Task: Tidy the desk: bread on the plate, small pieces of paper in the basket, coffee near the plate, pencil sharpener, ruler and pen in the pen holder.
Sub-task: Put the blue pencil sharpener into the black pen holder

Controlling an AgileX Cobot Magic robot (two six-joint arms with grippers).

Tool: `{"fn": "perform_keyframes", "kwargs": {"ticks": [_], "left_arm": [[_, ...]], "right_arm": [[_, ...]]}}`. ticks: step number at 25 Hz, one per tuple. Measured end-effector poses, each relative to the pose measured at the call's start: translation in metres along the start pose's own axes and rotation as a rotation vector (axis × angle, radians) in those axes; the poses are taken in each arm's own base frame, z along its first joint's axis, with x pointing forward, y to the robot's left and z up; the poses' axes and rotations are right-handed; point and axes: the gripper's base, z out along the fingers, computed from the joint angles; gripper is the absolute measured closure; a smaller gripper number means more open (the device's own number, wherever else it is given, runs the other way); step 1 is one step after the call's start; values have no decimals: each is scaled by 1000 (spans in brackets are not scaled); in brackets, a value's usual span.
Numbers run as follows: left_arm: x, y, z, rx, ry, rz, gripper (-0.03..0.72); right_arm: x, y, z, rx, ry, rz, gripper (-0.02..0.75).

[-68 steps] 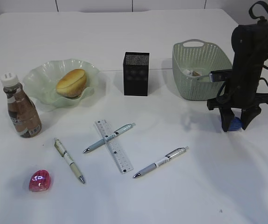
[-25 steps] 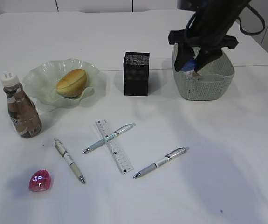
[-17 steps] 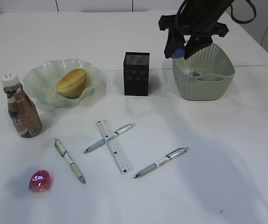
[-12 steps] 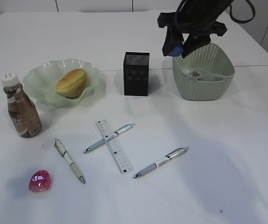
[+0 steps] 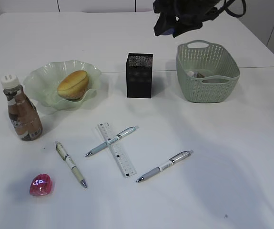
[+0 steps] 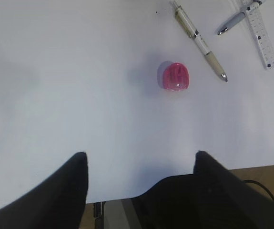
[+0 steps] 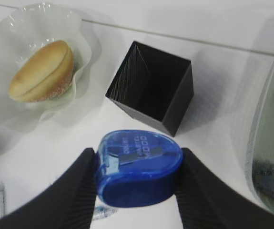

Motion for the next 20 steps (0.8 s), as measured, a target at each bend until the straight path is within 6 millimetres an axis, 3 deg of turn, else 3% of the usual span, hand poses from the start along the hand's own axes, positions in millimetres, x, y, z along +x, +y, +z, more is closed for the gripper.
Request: {"fn": "perform_keyframes", "kwargs": {"ticks": [6,13,20], "left_arm": [[0,0,0,0,0,0,199],[0,0,0,0,0,0,199],[0,0,0,0,2,0,199]], "right_arm": [[-6,2,11,6,-79,-78,351],[-5,3,45,17,-125,-156,351],[-8,-2,59,41,-195,-177,351]]}}
